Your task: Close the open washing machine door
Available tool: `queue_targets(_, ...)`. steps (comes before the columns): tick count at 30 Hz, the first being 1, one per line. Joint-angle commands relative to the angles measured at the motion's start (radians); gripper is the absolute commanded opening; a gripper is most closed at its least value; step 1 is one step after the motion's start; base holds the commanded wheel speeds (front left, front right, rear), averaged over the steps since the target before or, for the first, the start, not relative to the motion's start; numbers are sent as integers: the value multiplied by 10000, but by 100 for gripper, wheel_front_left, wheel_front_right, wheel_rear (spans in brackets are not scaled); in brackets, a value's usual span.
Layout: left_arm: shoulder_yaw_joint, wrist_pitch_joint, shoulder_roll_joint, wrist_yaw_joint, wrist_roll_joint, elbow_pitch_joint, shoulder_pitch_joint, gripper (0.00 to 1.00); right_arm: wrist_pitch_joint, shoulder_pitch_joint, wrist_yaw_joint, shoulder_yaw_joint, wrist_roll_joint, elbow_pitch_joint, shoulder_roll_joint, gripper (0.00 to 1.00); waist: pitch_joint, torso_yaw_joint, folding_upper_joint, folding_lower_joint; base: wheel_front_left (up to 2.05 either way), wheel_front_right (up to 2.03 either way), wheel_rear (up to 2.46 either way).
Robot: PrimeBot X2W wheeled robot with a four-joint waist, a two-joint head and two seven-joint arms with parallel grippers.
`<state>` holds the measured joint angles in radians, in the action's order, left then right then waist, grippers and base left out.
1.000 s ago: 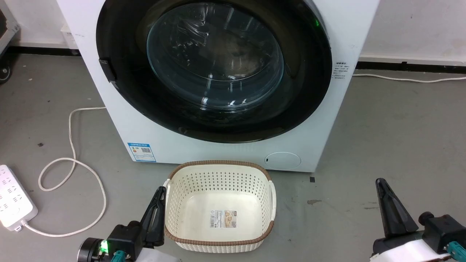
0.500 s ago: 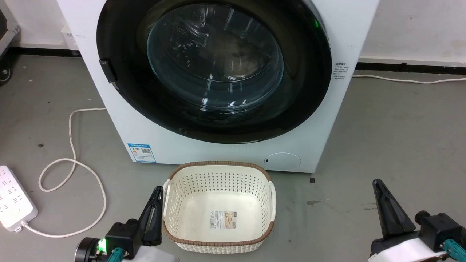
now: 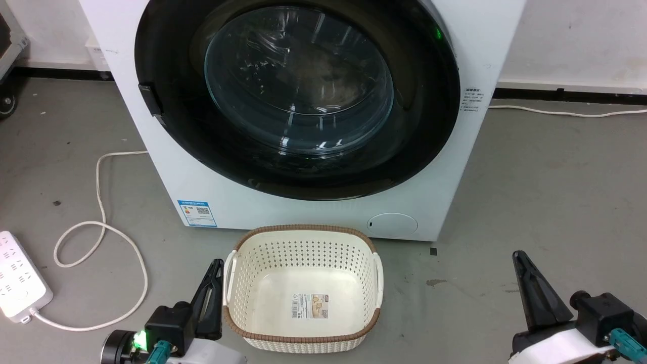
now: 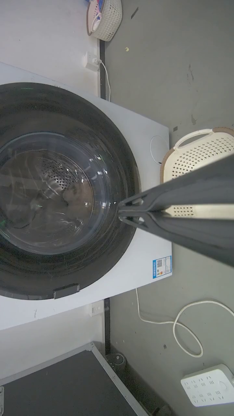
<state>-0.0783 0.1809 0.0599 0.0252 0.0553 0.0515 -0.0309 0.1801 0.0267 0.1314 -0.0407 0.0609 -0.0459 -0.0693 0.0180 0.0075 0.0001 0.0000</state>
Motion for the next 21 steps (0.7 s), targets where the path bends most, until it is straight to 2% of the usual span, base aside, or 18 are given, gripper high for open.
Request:
queue_targets(1,57,-63,-7,-43,-50,-60,92,0,-48,-75,-2,26,-70,87,51,0,-4,-1,-1,0,0,0,0)
queue_targets(21,244,-513,-30,-97,-179,-177,148,0,-499,-124,-4,124,-209,183,87,0,-49,-20,-1,0,0,0,0)
